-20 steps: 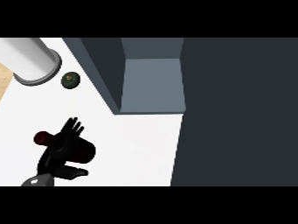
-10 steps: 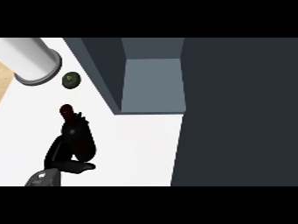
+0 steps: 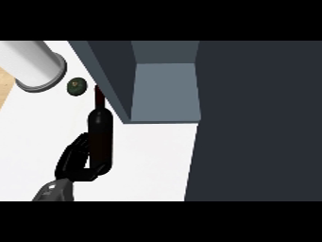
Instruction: Pick up the wine, place it into the cabinet and close the cabinet
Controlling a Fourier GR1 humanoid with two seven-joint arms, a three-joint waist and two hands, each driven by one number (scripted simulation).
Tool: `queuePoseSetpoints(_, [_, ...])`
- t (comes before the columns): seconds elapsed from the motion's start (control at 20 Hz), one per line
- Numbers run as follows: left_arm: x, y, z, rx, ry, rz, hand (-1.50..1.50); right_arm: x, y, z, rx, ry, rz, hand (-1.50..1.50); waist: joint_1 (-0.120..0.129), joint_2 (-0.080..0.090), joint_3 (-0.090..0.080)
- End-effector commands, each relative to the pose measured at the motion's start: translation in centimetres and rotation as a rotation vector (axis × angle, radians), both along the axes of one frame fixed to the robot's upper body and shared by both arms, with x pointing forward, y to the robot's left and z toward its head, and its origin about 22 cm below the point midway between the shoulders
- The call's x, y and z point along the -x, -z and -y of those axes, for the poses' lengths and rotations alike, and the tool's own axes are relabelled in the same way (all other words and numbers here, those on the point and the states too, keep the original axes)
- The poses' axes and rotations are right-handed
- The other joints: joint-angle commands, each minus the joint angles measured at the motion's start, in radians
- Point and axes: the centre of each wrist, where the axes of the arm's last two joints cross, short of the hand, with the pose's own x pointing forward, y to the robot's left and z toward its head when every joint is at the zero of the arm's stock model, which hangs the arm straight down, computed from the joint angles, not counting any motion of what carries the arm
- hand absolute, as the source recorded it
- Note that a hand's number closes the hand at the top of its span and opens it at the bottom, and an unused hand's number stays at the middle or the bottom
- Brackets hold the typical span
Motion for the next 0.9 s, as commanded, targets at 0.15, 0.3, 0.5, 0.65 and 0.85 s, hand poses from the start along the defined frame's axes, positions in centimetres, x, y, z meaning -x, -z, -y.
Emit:
queuePoseSetpoints(0.15, [-1.5,-0.9,-0.3,0.129,0.118,0.073,1.50,-0.1,-0.8,0.3,-0.024,-0.025,0.018,-1.50,0.002,0.001,0.000])
queuePoseSetpoints(0.3, [-1.3,-0.5,2.0,0.130,-0.030,0.075,1.50,1.6,-0.7,1.0,-0.018,-0.013,0.028,-1.50,0.006,-0.003,0.001])
queuePoseSetpoints(0.5, [0.0,-0.1,-0.1,0.098,-0.324,0.045,1.50,1.1,0.2,1.1,-0.009,-0.002,0.019,-1.50,0.011,-0.004,0.002])
queuePoseSetpoints(0.65, [-1.4,-1.2,1.0,0.120,-0.326,0.071,1.50,2.2,-1.1,1.5,0.000,-0.004,0.034,-1.50,0.011,-0.006,0.002])
queuePoseSetpoints(0.85, [-1.3,-2.1,2.8,0.150,-0.286,0.102,1.50,-0.8,0.6,0.0,-0.020,0.006,0.033,-1.50,0.020,-0.006,0.003])
